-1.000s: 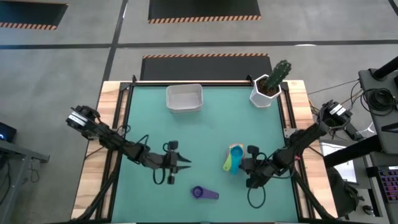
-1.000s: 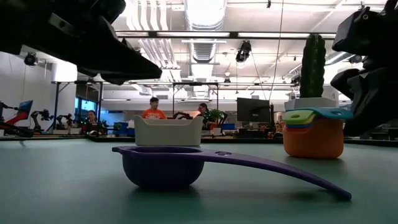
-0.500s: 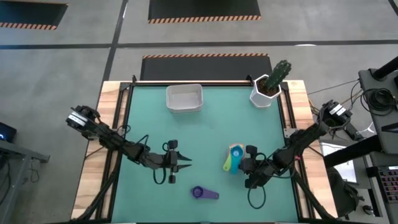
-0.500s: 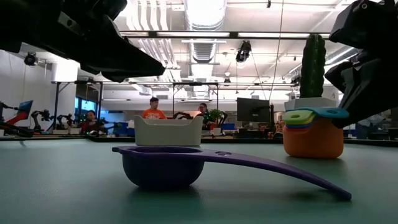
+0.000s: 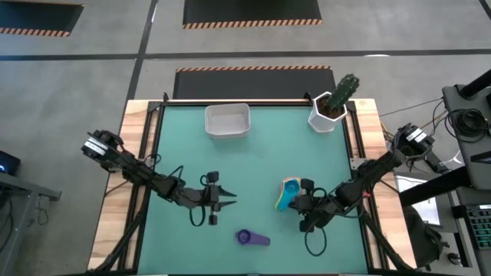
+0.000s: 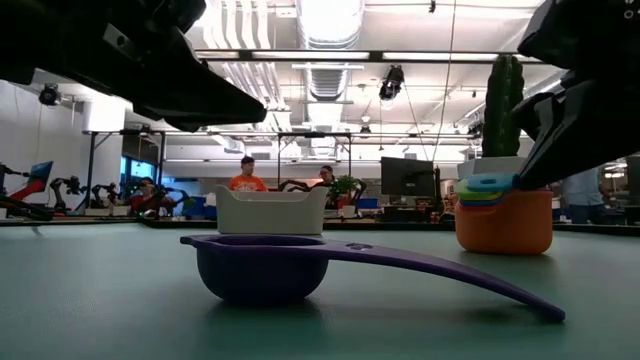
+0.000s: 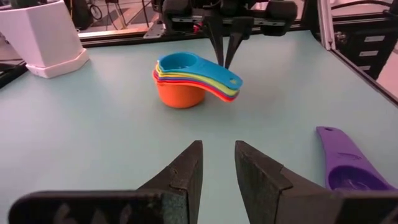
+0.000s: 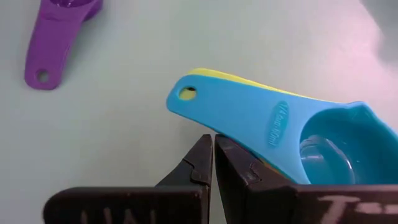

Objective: Nest measuring cups in basket
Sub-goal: Stack the light blue measuring cup on top of the green measuring cup, then stack the purple measuring cup on top of the light blue measuring cup

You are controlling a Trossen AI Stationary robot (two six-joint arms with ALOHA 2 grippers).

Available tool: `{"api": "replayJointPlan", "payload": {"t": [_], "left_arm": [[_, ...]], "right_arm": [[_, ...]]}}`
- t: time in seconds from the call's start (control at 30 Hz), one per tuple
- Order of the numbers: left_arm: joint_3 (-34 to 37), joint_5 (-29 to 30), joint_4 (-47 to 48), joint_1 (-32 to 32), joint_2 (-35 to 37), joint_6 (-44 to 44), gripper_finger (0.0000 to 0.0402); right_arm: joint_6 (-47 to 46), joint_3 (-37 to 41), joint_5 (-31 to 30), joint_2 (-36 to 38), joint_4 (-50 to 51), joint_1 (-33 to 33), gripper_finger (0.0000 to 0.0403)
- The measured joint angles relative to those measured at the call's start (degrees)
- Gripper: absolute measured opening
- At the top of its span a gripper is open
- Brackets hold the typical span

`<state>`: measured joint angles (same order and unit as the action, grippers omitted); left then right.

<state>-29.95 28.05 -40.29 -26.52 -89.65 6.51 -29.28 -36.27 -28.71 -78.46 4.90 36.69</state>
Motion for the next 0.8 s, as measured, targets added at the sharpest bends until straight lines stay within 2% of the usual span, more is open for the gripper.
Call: {"api": "replayJointPlan", "payload": {"t": [0.47,0.67,0.8], "left_arm": [[0.0,0.0,0.0,0.0,0.0,0.0,0.0076],[0.0,0.0,0.0,0.0,0.0,0.8,0.0076],[-1.2,0.0,0.6,0.0,-0.1,2.6,0.0076]], "right_arm": [[0.8,0.0,-2.3,0.0,-0.9,0.0,0.0009],[2.5,0.0,4.2,1.5,-0.5,0.1,0.0009],[7.4,0.0,4.7,5.3,-0.4,0.8,0.0009]]}}
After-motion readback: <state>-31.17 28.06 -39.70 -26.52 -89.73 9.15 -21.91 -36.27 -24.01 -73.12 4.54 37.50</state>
